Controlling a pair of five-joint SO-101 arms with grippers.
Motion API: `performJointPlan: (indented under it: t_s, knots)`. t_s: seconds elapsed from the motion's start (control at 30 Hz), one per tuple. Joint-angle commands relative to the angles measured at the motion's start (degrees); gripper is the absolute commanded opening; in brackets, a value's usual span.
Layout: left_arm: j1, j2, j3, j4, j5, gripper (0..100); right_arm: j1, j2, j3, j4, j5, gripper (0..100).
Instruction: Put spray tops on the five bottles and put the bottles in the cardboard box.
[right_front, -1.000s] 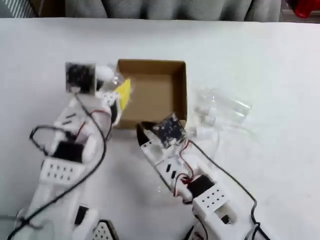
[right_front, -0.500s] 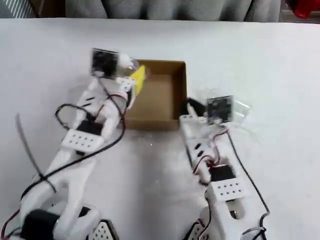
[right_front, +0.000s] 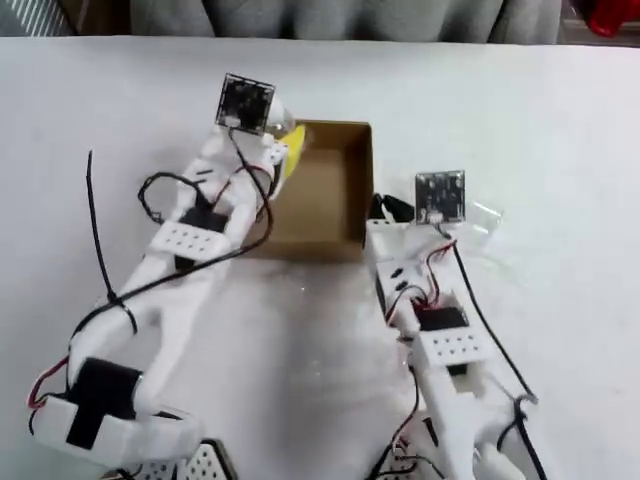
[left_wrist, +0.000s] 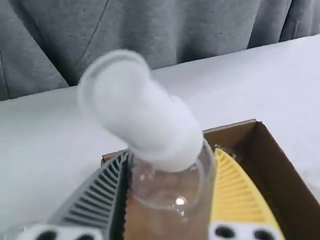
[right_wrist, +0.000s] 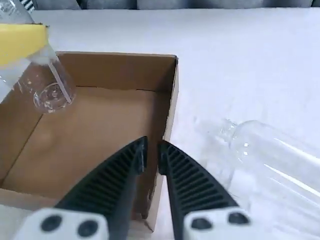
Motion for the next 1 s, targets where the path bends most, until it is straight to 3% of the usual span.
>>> performJointPlan:
  t_s: [0.0, 0.3, 0.83, 0.97]
  knots:
    - [-2.0, 0.8, -5.0, -2.1, -0.4, 2, 0.1, 1.5, -4.3, 0.0, -0.4, 1.5]
    - [-4.7, 10.2, -13.3, -2.0, -0.4, 2, -7.2, 1.5, -4.1, 3.6, -0.4, 1.5]
    - [-5.5, 23.5, -21.6, -2.1, -0.4, 2, -9.6, 1.6, -4.2, 3.3, -0.1, 1.5]
    - [-6.1, 23.6, -22.0, -2.1, 4.6, 2, -9.6, 1.6, -4.1, 3.4, -0.1, 1.5]
